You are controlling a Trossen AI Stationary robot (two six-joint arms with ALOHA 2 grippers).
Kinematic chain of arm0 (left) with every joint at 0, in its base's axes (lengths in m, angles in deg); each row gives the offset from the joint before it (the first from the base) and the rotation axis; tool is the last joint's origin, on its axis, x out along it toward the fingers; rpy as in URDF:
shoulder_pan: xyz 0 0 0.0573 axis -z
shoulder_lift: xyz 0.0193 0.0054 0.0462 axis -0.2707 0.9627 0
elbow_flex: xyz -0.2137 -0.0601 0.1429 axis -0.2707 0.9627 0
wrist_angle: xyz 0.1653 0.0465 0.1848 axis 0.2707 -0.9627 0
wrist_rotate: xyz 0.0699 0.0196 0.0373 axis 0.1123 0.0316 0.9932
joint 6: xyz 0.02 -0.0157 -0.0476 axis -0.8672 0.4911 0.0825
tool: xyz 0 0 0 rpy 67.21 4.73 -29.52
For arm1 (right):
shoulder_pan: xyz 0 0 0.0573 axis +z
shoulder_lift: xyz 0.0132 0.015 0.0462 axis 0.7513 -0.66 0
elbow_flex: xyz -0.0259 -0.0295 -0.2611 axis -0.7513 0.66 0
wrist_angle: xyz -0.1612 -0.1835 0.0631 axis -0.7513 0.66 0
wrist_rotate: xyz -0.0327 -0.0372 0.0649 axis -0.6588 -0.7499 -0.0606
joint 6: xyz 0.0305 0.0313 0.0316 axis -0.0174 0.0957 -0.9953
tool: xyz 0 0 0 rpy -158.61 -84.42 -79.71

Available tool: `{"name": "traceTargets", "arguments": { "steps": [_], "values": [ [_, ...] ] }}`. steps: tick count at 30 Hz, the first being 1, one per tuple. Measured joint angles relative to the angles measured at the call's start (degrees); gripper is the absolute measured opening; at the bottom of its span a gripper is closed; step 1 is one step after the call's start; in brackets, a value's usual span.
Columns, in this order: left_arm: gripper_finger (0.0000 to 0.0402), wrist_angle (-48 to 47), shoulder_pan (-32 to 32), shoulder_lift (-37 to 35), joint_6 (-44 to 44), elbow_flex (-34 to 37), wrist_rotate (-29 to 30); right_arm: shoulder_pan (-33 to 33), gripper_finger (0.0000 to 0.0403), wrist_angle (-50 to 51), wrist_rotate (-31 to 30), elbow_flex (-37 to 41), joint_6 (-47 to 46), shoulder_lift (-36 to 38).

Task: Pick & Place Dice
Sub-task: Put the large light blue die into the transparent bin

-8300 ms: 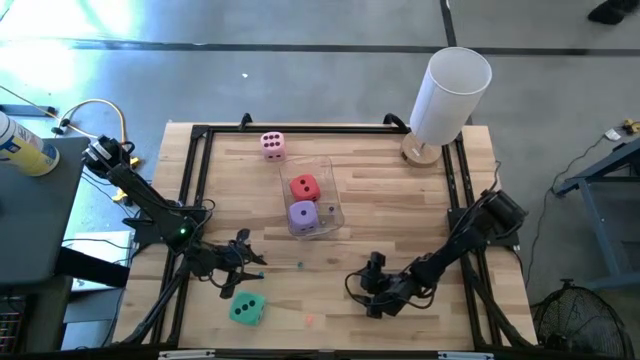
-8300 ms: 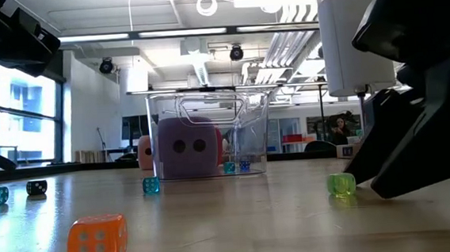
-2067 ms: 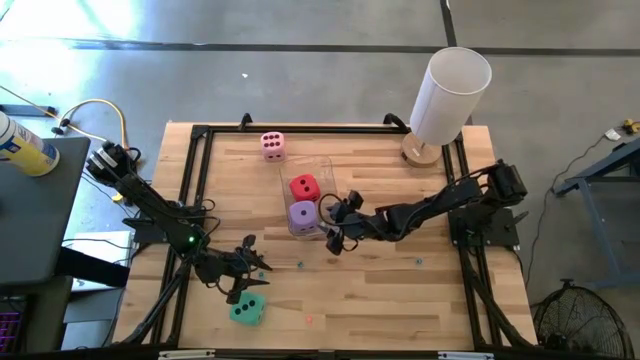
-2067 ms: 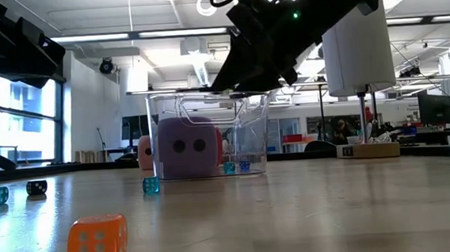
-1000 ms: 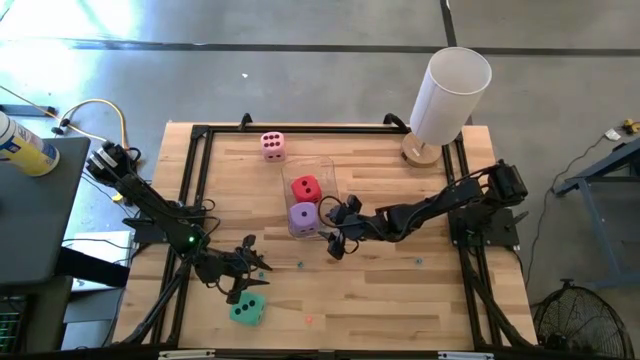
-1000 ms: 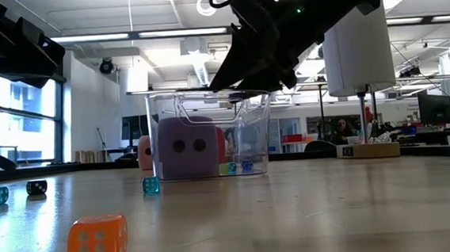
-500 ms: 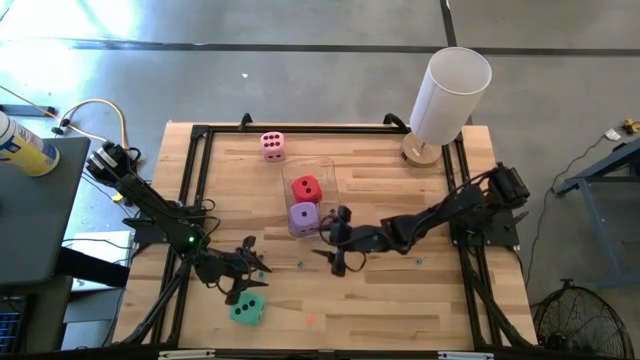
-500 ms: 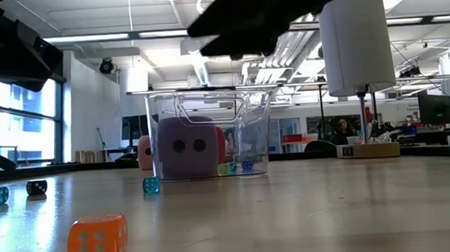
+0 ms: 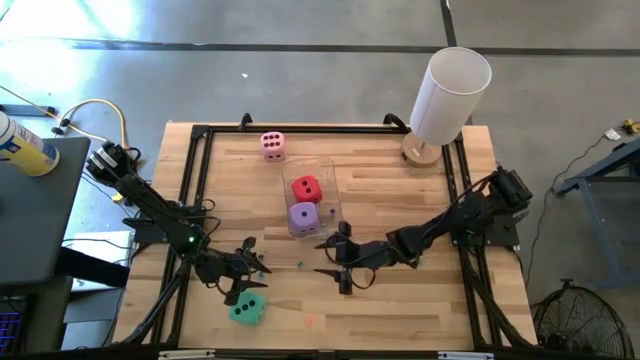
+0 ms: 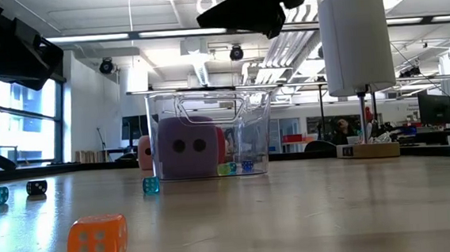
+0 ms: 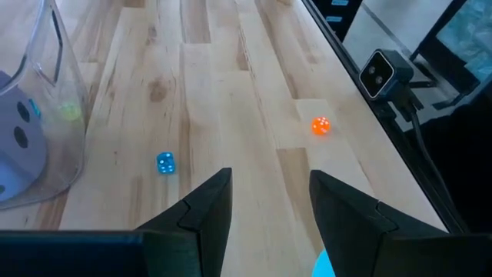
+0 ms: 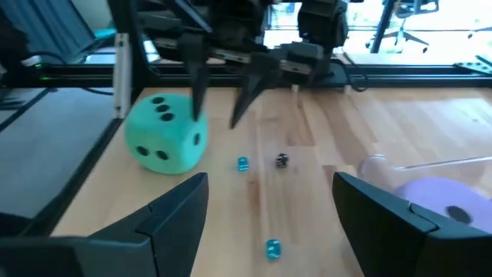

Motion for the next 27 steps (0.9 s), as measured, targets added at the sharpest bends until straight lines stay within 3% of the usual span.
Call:
{"name": "traceTargets", "arguments": {
  "steps": [20,27],
  "values": [
    [0.0169,0.02,-0.66,0.0,-1.0,0.0,0.19,6.3,0.027,4.79,0.21,0.0,-4.53,0.0],
    [0.0229,0.19,-0.66,0.0,-1.77,0.0,2.63,6.26,0.027,5.3,0.02,0.0,-4.51,0.0]
  ]
}}
